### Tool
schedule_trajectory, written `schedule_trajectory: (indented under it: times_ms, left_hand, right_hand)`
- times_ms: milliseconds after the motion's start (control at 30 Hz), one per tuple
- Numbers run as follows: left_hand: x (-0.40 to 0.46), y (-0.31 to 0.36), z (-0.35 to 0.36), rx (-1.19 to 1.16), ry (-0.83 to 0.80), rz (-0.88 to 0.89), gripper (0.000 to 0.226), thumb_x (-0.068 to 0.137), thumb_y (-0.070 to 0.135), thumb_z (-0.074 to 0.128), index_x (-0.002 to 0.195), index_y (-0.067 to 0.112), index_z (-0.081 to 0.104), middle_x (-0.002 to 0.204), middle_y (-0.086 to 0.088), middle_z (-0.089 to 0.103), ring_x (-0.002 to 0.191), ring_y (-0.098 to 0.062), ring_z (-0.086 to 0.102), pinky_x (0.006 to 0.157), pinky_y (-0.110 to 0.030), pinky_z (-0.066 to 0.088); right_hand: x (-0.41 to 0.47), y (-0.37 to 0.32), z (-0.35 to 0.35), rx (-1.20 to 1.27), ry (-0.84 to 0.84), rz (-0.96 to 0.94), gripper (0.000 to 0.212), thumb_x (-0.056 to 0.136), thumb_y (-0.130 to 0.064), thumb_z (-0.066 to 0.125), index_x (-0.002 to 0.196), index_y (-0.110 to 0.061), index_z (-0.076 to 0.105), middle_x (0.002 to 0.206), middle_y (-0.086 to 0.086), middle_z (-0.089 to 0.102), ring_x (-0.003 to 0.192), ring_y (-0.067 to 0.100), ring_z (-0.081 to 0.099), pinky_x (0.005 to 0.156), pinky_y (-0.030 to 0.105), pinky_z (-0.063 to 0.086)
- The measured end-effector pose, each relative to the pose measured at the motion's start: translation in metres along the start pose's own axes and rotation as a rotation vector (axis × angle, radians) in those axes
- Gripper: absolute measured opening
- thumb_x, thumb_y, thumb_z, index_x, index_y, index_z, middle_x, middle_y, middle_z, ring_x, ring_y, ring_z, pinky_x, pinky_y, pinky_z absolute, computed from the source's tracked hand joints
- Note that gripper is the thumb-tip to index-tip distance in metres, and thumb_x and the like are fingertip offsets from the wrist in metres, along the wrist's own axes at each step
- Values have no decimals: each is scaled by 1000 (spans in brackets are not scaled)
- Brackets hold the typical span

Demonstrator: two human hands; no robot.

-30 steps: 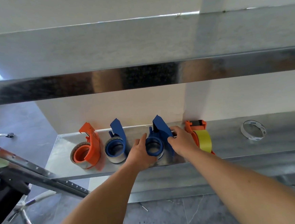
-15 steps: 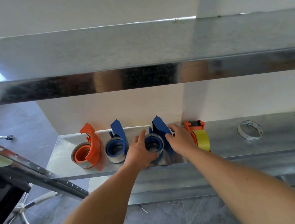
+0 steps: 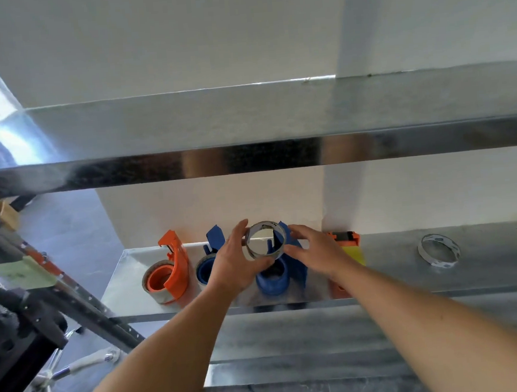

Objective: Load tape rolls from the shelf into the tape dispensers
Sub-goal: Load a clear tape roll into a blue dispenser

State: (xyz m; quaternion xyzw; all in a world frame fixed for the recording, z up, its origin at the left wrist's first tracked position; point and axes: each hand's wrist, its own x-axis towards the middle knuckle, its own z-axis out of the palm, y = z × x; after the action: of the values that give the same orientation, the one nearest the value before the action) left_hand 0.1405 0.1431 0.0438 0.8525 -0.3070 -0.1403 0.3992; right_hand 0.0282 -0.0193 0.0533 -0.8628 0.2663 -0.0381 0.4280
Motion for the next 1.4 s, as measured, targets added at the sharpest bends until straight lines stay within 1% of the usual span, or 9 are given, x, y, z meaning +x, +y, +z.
schedule_trajectory:
  times_ms: [167,367,500,600,867,1067,1167,1267,1400]
  left_hand:
    - [-5,14,-5,23,21,26,94,74,42,83,151,26,31,145,2,50,128,-18,50,104,-33,42]
    - [-14,23,-3,60,64,55,85,75,43,82,147,23,41,139,3,53,114,-8,48,95,-23,41]
    - [-23,31,1,12,106,60,85,75,39,84,147,26,40,141,3,50,115,-8,45,99,-29,44]
    - [-31,33,3,-6,130,61,86,75,38,84,148,27,38,143,4,48,115,-6,43,98,-27,42]
    - [-57,32,2,25,86,124,87,75,41,83,149,27,38,143,4,48,131,-19,44,109,-37,40]
    - [-81,42,8,-18,-16,200,86,77,33,83,150,24,38,133,9,48,118,-5,44,99,-18,34]
    - [-90,48,19,-41,-79,211,90,72,42,84,148,23,39,135,5,51,123,-14,50,107,-29,41]
    - [-97,59,35,-59,-138,230,93,68,53,82,147,28,40,138,5,49,126,-16,48,112,-39,40]
    - [-102,81,62,-56,-179,286,87,69,49,84,143,30,44,138,6,51,129,-17,45,112,-41,40]
  right_hand:
    - [-8,-9,-14,3,-27,-87,70,88,-37,69,149,-27,36,147,-7,47,135,16,42,109,33,34]
    - [-21,-10,-25,42,-34,-158,67,87,-30,72,146,-28,41,145,-1,49,138,18,38,106,27,29]
    - [-27,-7,-28,14,6,-161,76,84,-38,73,149,-39,33,161,5,22,149,24,17,116,41,21]
    - [-35,-9,-29,-16,46,-177,78,83,-39,73,149,-43,31,163,5,15,148,27,19,116,40,23]
    - [-73,-10,-18,-53,104,-147,79,83,-37,74,149,-41,30,162,8,14,148,27,19,118,40,23]
    - [-116,3,-14,70,219,-100,76,79,-32,79,145,-35,41,154,0,37,142,13,31,113,30,30]
    - [-138,8,-20,67,253,-92,75,79,-30,78,145,-36,42,153,-4,38,143,12,28,114,33,30]
    - [-158,21,-29,62,281,-77,74,80,-30,78,144,-40,42,152,-5,38,140,5,27,107,22,28]
    - [-179,41,-49,24,319,20,74,80,-33,77,143,-44,40,158,8,29,150,18,12,117,40,22]
